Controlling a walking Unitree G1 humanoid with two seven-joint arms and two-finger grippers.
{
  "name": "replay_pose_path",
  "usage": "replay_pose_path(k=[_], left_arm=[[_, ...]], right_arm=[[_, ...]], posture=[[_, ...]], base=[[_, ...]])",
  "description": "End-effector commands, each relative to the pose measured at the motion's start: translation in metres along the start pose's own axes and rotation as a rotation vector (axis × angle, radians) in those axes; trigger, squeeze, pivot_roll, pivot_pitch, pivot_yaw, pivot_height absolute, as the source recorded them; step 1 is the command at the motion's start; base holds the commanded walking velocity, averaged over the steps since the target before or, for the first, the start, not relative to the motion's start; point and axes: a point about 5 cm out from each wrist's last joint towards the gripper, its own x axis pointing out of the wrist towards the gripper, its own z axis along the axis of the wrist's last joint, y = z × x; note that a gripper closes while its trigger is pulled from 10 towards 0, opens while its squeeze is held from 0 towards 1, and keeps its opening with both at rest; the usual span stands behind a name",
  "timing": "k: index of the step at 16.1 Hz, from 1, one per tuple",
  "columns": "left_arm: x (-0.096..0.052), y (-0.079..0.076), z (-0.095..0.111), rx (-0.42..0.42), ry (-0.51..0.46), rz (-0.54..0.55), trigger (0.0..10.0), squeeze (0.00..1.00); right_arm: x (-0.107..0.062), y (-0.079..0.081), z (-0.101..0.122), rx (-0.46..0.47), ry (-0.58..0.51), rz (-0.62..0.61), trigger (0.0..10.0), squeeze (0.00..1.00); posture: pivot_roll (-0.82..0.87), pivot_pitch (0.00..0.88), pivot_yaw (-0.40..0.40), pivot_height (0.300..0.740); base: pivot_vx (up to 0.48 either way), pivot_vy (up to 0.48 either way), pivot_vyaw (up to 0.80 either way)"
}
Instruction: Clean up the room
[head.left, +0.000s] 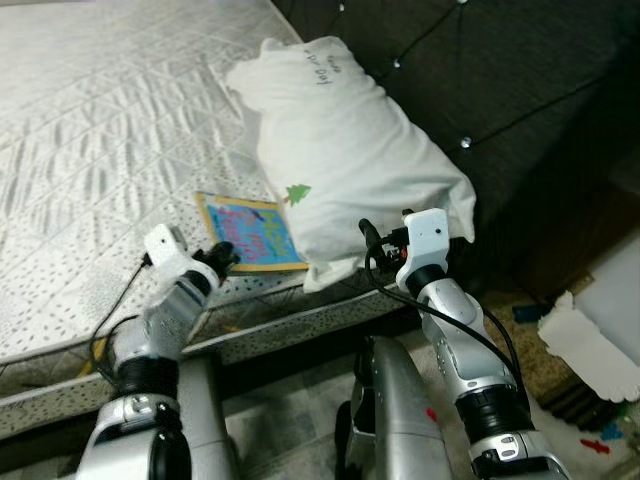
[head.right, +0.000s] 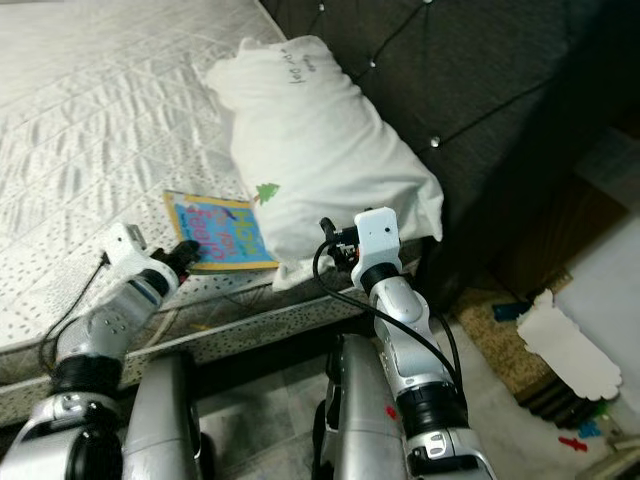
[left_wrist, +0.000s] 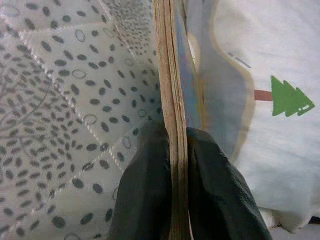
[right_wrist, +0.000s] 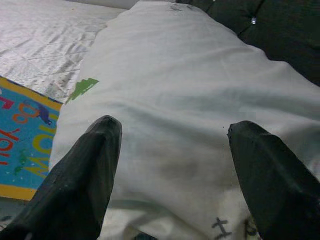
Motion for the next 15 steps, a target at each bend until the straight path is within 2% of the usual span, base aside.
replay_pose_path(k=[1, 2, 5, 9, 12, 13, 14, 15], left_arm=[[0.000, 0.009, -0.004, 0.058, 0.037, 0.049, 10.0, 0.50], [0.001, 0.010, -0.005, 0.063, 0.052, 0.046, 10.0, 1.00], [0.001, 0.016, -0.005, 0.107, 0.076, 0.061, 10.0, 1.00], [0.003, 0.031, 0.013, 0.177, 0.014, 0.140, 10.0, 1.00], [0.002, 0.034, 0.016, 0.214, 0.015, 0.145, 10.0, 1.00], [0.000, 0.040, 0.019, 0.251, -0.010, 0.181, 10.0, 1.00], [-0.002, 0.044, 0.026, 0.337, -0.069, 0.232, 10.0, 1.00], [-0.002, 0.040, 0.030, 0.398, -0.104, 0.224, 10.0, 1.00]], right_arm=[[0.003, -0.003, 0.003, -0.008, -0.011, -0.006, 10.0, 0.00], [0.003, -0.002, 0.004, -0.009, -0.013, -0.005, 10.0, 0.00], [0.005, 0.000, 0.006, -0.012, -0.022, 0.000, 10.0, 0.00], [0.008, 0.003, 0.006, -0.008, -0.023, 0.006, 10.0, 0.00], [0.011, 0.005, 0.006, -0.005, -0.028, 0.006, 10.0, 0.00], [0.011, 0.005, 0.006, -0.003, -0.029, 0.005, 10.0, 0.00], [0.013, 0.006, 0.007, -0.002, -0.031, 0.006, 10.0, 0.00], [0.013, 0.006, 0.007, -0.002, -0.032, 0.006, 10.0, 0.00]], posture=[[0.00, 0.088, -0.062, 0.515], [0.00, 0.088, -0.063, 0.515], [0.00, 0.087, -0.059, 0.515], [0.02, 0.081, -0.058, 0.515], [0.02, 0.075, -0.053, 0.515], [0.03, 0.072, -0.051, 0.515], [0.03, 0.069, -0.051, 0.515], [0.03, 0.067, -0.049, 0.515]], base=[[0.000, 0.000, 0.00], [0.000, 0.000, 0.00], [0.000, 0.000, 0.00], [0.000, 0.000, 0.00], [0.000, 0.000, 0.00], [0.000, 0.000, 0.00], [0.000, 0.000, 0.00], [0.000, 0.000, 0.00]])
